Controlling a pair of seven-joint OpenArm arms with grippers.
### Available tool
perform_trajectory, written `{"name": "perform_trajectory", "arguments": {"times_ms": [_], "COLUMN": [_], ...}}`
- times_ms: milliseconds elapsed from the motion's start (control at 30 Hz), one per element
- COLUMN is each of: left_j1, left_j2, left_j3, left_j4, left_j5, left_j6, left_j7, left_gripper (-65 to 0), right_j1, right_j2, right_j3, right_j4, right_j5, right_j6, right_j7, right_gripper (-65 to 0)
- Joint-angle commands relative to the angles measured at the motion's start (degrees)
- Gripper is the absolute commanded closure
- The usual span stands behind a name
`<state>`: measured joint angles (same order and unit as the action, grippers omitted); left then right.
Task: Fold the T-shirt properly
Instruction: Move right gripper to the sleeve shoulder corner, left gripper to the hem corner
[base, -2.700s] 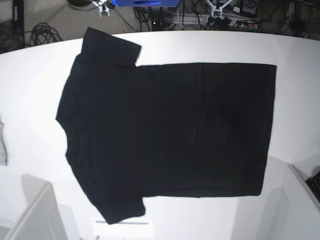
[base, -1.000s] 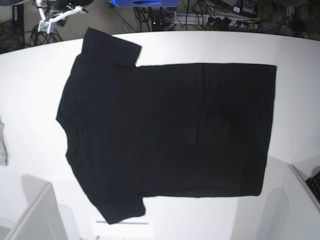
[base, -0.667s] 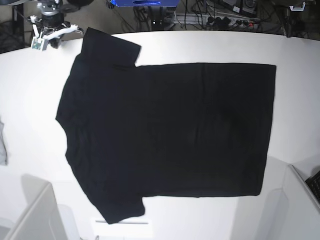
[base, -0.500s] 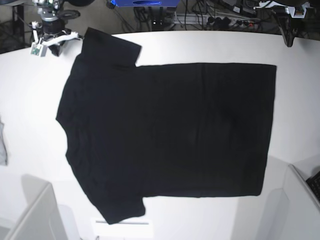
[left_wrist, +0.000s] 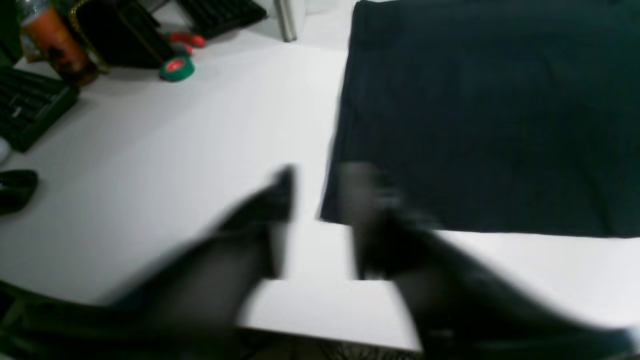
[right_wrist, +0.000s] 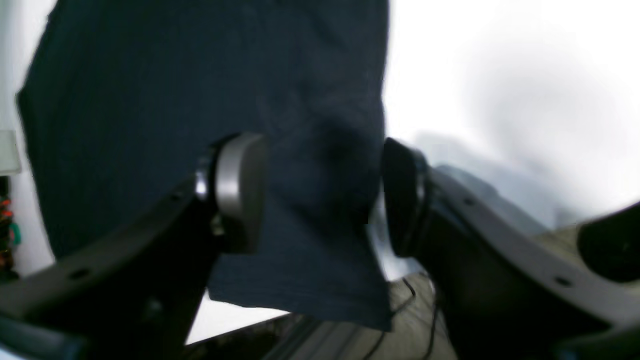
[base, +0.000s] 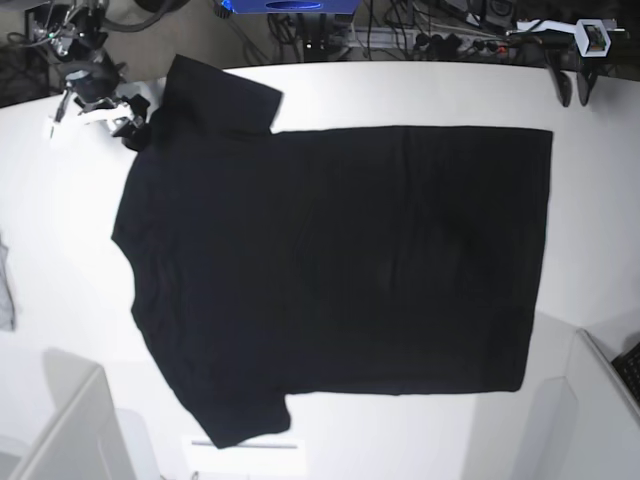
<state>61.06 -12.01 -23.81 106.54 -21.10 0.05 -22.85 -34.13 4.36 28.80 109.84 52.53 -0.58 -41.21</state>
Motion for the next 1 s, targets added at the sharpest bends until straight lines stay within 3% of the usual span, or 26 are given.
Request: {"name": "perform_trajectory", "arguments": {"times_ms": [0,100,200,267,400,467,567,700,800,967], "left_j1": [0.3,-1.1,-2.6,-4.2,-6.7,-8.3,-10.2,-12.9,-15.5,-22.0], "left_j2": [-0.3,-0.9,-1.2,-1.3,-3.2,-3.0,-2.6,-1.3,0.8,4.1], "left_j3": [-0.2,-0.1,-0.1,-0.5,-2.6,-5.1,-9.6,-14.7,-19.3,-28.1], "left_j4": [0.6,0.5,0.6,0.6,-0.6,-1.4,-1.5,-1.8,-1.9,-2.6], "left_j5": [-0.2,-0.2,-0.9,-4.8,-16.8,-20.6,-21.9,-22.0,-22.1,-22.1], "left_j6": [0.3,0.3,0.3,-0.9,-9.5,-12.8,-15.7,-17.3,-22.3,-28.5], "left_j7": [-1.5,-1.4,2.7,6.6,14.5,18.0,24.9,32.5,36.8,50.2], "left_gripper": [-32.9,-45.4,-51.0,-51.7,-51.0,-51.0,-51.0,-51.0,-51.0,-51.0], "right_j1": [0.3,1.1,1.8,2.2,2.7,2.4,2.0,1.0,0.9,0.7], "right_j2": [0.3,0.3,0.4,0.4,0.4,0.4,0.4,0.3,0.3,0.3], "right_j3": [0.3,0.3,0.3,0.3,0.0,-0.2,-0.2,-1.6,-2.9,-5.5], "right_j4": [0.0,-1.8,-3.4,-5.3,-8.1,-8.3,-8.3,-9.6,-11.0,-12.3], "right_j5": [0.9,0.9,0.9,0.9,0.9,0.8,0.7,0.6,0.6,0.6], "right_j6": [0.4,0.4,0.4,0.4,0.5,2.6,5.8,6.2,6.2,6.2], "right_j7": [0.5,0.4,0.4,0.4,0.4,0.4,0.3,0.3,0.3,0.3], "right_gripper": [-36.6,-37.4,-37.4,-37.4,-37.4,-37.4,-37.1,-37.1,-37.1,-36.9]}}
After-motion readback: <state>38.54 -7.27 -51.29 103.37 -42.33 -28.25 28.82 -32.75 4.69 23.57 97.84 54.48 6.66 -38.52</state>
